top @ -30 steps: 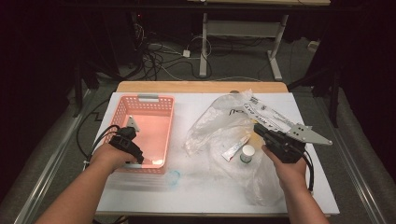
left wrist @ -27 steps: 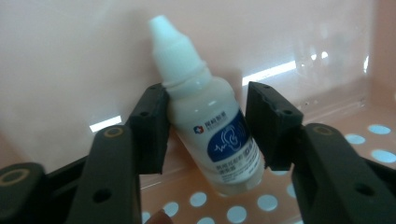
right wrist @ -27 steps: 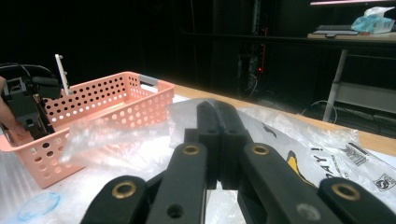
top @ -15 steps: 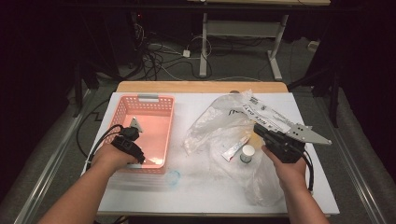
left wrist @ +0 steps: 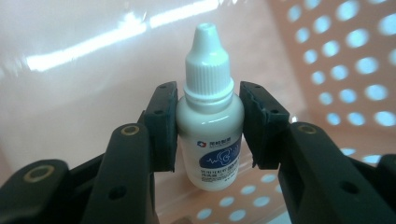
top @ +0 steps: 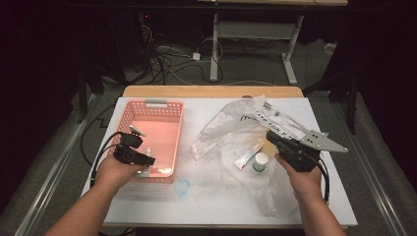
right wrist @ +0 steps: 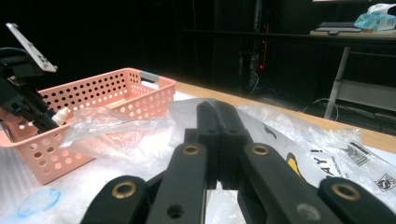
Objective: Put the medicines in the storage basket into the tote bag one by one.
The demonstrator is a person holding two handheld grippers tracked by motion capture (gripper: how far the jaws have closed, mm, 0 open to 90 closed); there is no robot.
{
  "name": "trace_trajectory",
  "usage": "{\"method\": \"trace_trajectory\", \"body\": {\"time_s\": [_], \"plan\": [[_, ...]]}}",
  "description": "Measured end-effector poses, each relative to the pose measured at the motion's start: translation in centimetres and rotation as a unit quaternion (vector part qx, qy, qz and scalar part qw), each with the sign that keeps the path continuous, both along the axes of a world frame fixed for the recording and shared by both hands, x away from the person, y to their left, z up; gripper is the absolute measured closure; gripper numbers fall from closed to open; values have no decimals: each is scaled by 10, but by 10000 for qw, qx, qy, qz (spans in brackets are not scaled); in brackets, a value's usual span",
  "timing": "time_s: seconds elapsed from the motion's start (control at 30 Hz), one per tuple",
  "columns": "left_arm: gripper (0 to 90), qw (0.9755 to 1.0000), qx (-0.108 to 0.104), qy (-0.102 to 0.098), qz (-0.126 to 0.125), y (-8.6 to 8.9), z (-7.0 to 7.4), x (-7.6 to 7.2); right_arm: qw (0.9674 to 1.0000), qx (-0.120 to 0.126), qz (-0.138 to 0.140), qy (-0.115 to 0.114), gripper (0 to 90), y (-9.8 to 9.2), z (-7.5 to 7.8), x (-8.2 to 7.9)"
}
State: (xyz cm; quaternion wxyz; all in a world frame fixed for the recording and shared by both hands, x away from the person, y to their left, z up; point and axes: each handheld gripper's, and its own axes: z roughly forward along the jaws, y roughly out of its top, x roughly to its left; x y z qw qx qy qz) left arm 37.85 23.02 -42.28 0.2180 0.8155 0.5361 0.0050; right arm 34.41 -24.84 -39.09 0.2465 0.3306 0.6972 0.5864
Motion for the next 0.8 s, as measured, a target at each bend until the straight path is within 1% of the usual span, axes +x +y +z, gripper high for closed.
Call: {"method": "trace_trajectory", "body": {"time_s": [0.07, 0.13, 0.17, 0.2, 0.23, 0.27, 0.37, 0.43, 0.47, 0.57, 0.67, 0.7, 0.73, 0.8], "plan": [[579, 9997, -141, -199, 26, -1, 0, -4, 10000, 22, 16, 10, 900, 0, 0, 0], [579, 9990, -135, -419, -43, -3, 1, -8, 10000, 10, 7, 12, 900, 1, -1, 0], [579, 9984, -182, -527, -58, -4, 1, -10, 10000, 3, 12, 12, 900, 1, 0, 0], [579, 9979, -169, -623, -85, -5, 1, -12, 10000, 2, 18, 4, 900, 1, 0, 0], [579, 9970, -98, -745, -169, -7, 2, -15, 10000, 12, 15, 7, 900, 1, 0, 0], [579, 9964, -60, -817, -213, -9, 1, -18, 10000, 15, 18, 6, 900, 1, 0, 0], [579, 9941, -60, -1055, -244, -14, 2, -23, 10000, 14, 19, 6, 900, 1, 0, 0], [579, 9935, 50, -1128, -172, -16, 2, -25, 10000, 3, 16, 8, 900, 0, 0, 0], [579, 9925, 87, -1212, -147, -17, 2, -26, 10000, -9, 10, 5, 900, 0, -1, 1], [579, 9901, 110, -1396, -79, -18, 1, -28, 10000, 7, 5, 8, 900, 1, -1, 0], [579, 9877, -16, -1561, -62, -16, 1, -31, 10000, -26, 38, -7, 900, 2, -1, 0], [580, 9869, -110, -1610, -49, -15, 1, -33, 10000, -27, 41, 15, 900, 3, -1, 0], [580, 9855, -238, -1680, -23, -14, 1, -35, 10000, -40, 37, 19, 900, 3, -1, 0], [579, 9821, -383, -1846, -6, -13, 2, -39, 10000, -65, 42, 16, 900, 5, -2, 0]]}}
